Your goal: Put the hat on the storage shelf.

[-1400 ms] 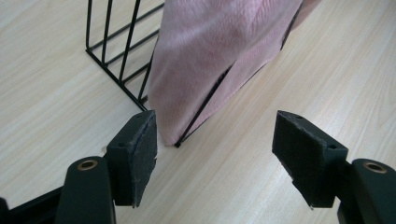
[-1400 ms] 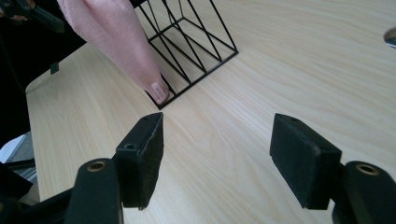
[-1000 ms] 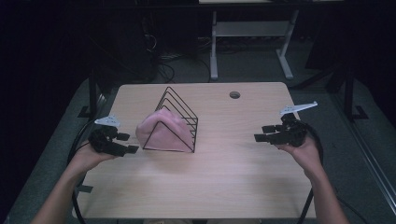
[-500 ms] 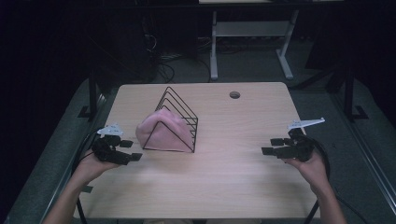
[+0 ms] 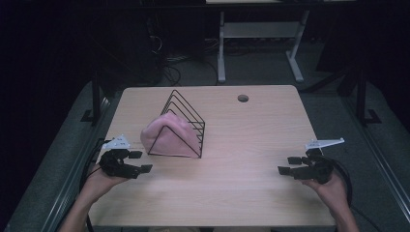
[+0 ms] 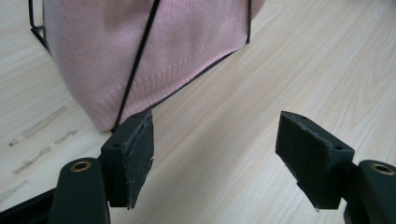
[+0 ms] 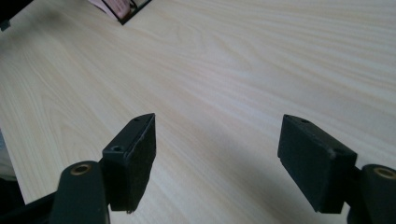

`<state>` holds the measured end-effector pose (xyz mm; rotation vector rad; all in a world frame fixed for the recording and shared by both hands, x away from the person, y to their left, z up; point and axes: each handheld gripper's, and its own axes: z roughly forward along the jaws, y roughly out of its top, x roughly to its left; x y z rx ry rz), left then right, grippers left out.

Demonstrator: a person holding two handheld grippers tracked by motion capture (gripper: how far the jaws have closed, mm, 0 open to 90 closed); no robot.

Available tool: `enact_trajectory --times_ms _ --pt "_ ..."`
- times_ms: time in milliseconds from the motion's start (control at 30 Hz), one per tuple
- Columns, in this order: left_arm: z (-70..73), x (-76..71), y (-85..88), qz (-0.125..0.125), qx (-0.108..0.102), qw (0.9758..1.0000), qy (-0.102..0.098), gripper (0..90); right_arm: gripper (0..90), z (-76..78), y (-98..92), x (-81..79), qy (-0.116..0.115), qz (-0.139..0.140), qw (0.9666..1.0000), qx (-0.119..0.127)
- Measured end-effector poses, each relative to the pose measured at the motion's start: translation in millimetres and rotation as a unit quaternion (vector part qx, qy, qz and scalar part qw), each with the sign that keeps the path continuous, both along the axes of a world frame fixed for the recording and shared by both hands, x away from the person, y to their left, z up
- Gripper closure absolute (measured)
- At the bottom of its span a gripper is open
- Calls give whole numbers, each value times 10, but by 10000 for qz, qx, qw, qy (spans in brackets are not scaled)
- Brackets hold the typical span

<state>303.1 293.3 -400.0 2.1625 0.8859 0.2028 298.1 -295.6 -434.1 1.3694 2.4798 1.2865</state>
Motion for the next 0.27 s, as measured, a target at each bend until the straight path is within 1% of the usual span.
enact_trajectory --times_ms 67,100,133,167,200,267 --pt "-31 -33 -22 30 -111 9999 -8 281 259 -22 18 -70 -39 -17 10000 -40" --pt "-56 -62 -38 49 -184 9998 -26 280 248 -43 37 -135 -97 -26 9999 -41" --pt "-56 -62 -38 49 -184 9998 -26 277 248 -43 37 -135 -97 -26 9999 -41" --pt "-70 -78 -46 88 -270 9996 -25 277 245 -57 50 -177 -139 -54 9999 -34" --pt "-89 -102 -65 94 -457 9989 -8 275 244 -90 87 -279 -255 -118 9996 -10" --pt "-96 -114 -75 74 -496 9987 -8 275 244 -106 95 -309 -286 -118 9995 17"
